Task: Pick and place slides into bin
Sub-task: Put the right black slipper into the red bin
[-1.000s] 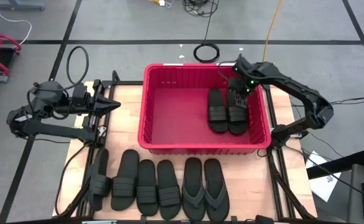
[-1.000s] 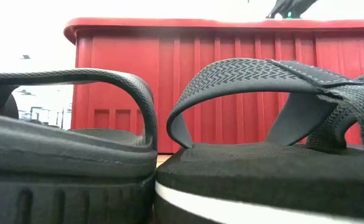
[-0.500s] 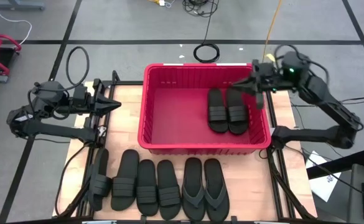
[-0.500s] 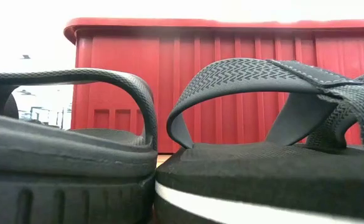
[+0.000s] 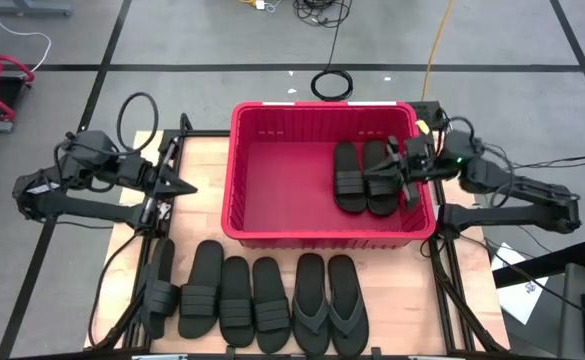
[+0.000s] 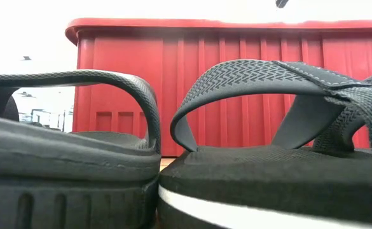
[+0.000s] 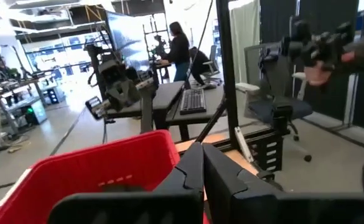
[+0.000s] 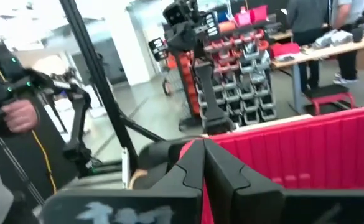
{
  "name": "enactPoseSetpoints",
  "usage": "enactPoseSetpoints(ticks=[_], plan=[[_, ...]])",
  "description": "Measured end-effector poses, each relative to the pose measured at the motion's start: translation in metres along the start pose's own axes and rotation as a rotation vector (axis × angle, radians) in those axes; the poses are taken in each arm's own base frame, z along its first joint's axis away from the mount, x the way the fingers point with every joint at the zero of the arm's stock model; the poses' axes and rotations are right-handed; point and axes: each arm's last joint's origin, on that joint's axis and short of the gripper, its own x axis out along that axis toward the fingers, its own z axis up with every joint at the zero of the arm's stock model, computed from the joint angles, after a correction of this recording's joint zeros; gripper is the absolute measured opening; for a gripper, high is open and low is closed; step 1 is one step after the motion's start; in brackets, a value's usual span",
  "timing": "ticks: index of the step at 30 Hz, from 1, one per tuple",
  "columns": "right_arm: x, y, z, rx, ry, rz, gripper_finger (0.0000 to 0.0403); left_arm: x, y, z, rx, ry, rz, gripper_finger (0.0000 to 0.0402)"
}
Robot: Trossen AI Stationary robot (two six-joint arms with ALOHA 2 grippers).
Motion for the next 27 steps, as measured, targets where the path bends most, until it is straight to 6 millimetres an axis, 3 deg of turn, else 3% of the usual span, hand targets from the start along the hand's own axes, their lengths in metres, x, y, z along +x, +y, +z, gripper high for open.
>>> enactPoseSetpoints(ticks=[7,18,23,27], plan=[[0.0,0.007,-0.02,0.003,-0.031,0.054,0.0,0.038,0.007,0.013,-0.125,-0.15,-0.035,0.0],[-0.031,0.03,-0.013,-0.005,-0.036,0.292,0.0,0.147,0.01,0.012,-0.181,-0.036,0.062,0.0],[-0.046,0.036,-0.018,0.016,0.029,0.369,0.0,0.199,0.01,0.028,-0.121,-0.057,0.087,0.0],[-0.055,0.038,-0.023,0.034,0.082,0.382,0.0,0.225,0.011,0.048,-0.137,-0.112,0.109,0.0]])
